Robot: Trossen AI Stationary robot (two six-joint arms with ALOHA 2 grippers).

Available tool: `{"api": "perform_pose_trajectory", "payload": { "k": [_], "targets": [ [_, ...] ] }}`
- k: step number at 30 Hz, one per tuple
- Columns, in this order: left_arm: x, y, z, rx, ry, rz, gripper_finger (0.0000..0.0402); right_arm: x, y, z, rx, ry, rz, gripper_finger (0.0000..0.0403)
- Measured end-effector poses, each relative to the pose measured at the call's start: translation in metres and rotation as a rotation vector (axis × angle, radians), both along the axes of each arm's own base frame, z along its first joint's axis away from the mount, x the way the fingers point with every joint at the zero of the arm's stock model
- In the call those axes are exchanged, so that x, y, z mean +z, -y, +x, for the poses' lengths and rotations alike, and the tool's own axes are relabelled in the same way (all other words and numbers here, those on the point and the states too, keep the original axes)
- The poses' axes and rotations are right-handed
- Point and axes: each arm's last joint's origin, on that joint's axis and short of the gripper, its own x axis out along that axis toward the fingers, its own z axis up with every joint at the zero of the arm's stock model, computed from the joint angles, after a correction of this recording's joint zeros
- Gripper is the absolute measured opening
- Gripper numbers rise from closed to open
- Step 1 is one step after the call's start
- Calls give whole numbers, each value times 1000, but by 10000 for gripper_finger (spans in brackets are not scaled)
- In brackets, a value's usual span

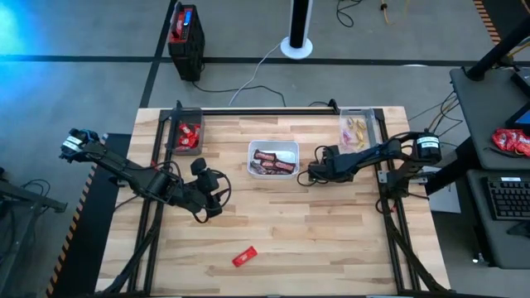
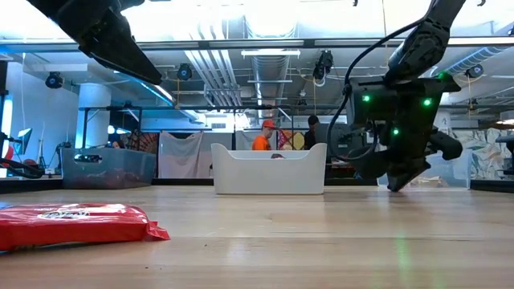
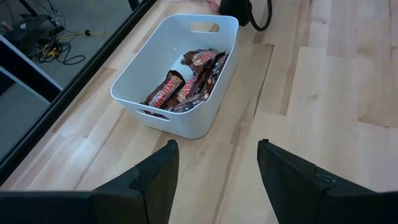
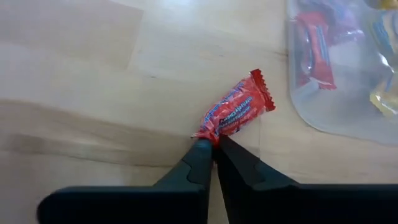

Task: Sort candy by brand, put in halloween buckets
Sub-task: Put the red candy into the transparent bin

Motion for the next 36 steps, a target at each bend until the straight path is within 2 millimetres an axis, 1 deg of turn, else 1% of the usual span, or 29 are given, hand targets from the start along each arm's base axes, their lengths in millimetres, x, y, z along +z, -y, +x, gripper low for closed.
{"api": "perform_pose_trajectory", "payload": {
  "k": [1,4,7,9,13,16,18,21,25,28,32,36],
  "targets": [
    [0,0,0,0,0,0,201,0,0,0,8,-7,1,17],
    [0,0,0,0,0,0,201,3,-4,0,40,-3,5,11],
    [0,0,0,0,0,0,201,14,-14,1,81,39,10,9],
    [0,0,0,0,1,0,201,27,-18,4,105,102,-17,9],
    [-1,0,0,0,4,-2,201,54,-21,5,156,166,-100,8],
    [-2,1,1,0,13,-6,201,75,-19,1,154,186,-216,8],
    [-2,1,2,-1,13,-7,201,87,-12,-6,108,178,-290,8],
    [-5,2,5,-2,10,-7,201,98,7,-20,-26,159,-301,8],
    [-9,4,9,-3,3,-4,201,97,36,-39,-185,99,-229,9],
    [-14,6,12,-3,-15,3,201,94,53,-44,-262,100,-158,9],
    [-16,7,16,-3,-30,10,201,90,63,-48,-282,63,-121,20],
    [-19,8,18,-3,-40,15,201,90,64,-49,-287,59,-120,41]
  ]
}}
